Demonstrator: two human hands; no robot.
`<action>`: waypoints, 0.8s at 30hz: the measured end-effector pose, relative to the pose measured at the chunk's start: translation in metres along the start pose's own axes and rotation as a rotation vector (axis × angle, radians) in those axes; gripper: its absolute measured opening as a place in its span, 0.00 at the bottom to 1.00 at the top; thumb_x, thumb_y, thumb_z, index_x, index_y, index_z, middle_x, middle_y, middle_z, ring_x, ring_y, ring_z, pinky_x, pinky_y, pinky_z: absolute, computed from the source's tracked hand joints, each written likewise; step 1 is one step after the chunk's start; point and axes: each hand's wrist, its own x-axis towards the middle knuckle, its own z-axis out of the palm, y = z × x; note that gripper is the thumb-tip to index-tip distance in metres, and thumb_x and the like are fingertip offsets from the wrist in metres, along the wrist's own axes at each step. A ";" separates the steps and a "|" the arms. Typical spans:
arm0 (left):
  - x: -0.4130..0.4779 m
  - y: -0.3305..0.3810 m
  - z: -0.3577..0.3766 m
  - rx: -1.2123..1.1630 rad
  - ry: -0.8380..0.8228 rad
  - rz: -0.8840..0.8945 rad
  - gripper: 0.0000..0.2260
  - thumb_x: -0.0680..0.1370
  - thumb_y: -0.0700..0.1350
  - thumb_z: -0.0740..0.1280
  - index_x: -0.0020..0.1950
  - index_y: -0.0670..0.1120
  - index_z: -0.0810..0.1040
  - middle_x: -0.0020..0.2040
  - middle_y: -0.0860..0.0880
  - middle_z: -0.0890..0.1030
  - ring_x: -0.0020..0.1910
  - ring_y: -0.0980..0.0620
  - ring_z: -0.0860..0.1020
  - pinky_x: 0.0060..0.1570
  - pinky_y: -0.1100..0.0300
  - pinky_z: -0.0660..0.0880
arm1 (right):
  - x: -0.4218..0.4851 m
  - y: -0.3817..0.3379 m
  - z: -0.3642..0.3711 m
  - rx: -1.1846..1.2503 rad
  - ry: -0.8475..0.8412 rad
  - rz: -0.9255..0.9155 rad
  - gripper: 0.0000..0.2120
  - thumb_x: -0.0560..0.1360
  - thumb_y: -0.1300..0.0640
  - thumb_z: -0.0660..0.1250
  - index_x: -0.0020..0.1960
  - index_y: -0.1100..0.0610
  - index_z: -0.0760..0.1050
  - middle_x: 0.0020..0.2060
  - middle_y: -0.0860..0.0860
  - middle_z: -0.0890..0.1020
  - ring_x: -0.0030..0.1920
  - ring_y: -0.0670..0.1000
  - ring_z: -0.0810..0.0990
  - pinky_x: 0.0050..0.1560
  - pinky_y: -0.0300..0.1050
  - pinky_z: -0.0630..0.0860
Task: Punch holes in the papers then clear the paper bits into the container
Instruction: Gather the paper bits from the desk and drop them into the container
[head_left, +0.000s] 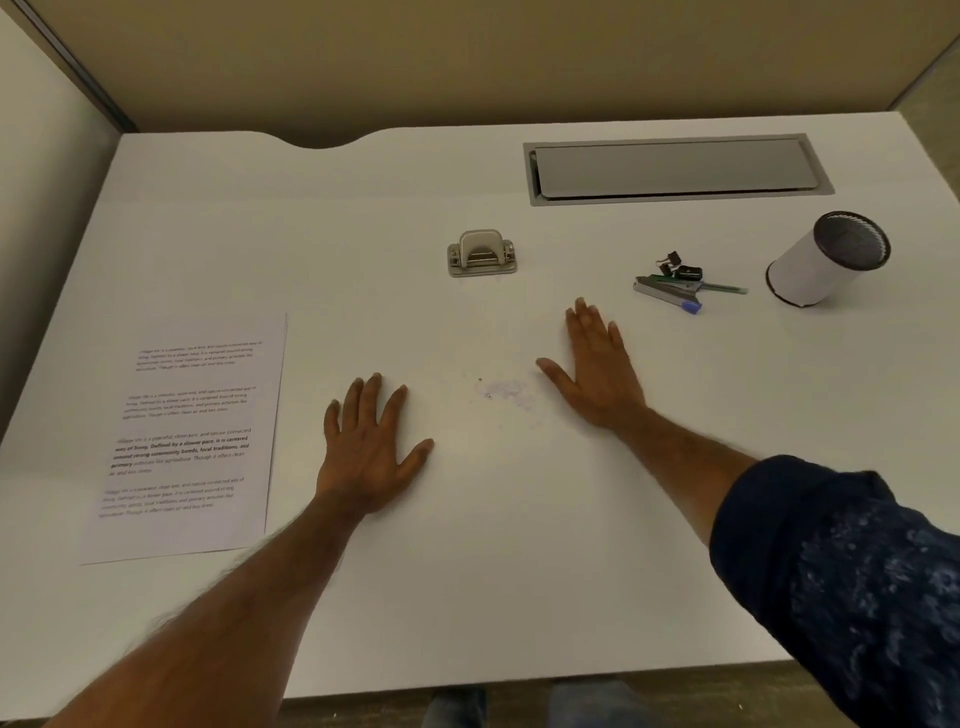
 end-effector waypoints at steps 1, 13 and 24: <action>0.003 0.000 0.001 -0.010 -0.010 -0.007 0.38 0.75 0.70 0.47 0.79 0.49 0.57 0.79 0.42 0.53 0.79 0.41 0.48 0.75 0.39 0.48 | 0.006 0.002 0.001 0.021 -0.018 0.070 0.39 0.79 0.34 0.47 0.78 0.60 0.45 0.79 0.55 0.45 0.79 0.52 0.43 0.77 0.52 0.41; 0.006 0.011 0.008 -0.046 0.000 -0.034 0.37 0.77 0.69 0.46 0.80 0.49 0.50 0.81 0.43 0.44 0.79 0.43 0.38 0.75 0.37 0.40 | -0.014 -0.046 0.033 -0.119 -0.067 -0.247 0.44 0.76 0.29 0.42 0.78 0.60 0.45 0.79 0.55 0.45 0.78 0.51 0.41 0.78 0.55 0.46; 0.007 0.009 0.008 -0.045 -0.007 -0.029 0.37 0.77 0.69 0.45 0.80 0.49 0.48 0.81 0.43 0.42 0.79 0.44 0.37 0.75 0.38 0.39 | -0.016 -0.058 0.029 0.091 -0.087 -0.421 0.41 0.77 0.33 0.52 0.79 0.58 0.46 0.79 0.52 0.47 0.78 0.47 0.43 0.78 0.49 0.46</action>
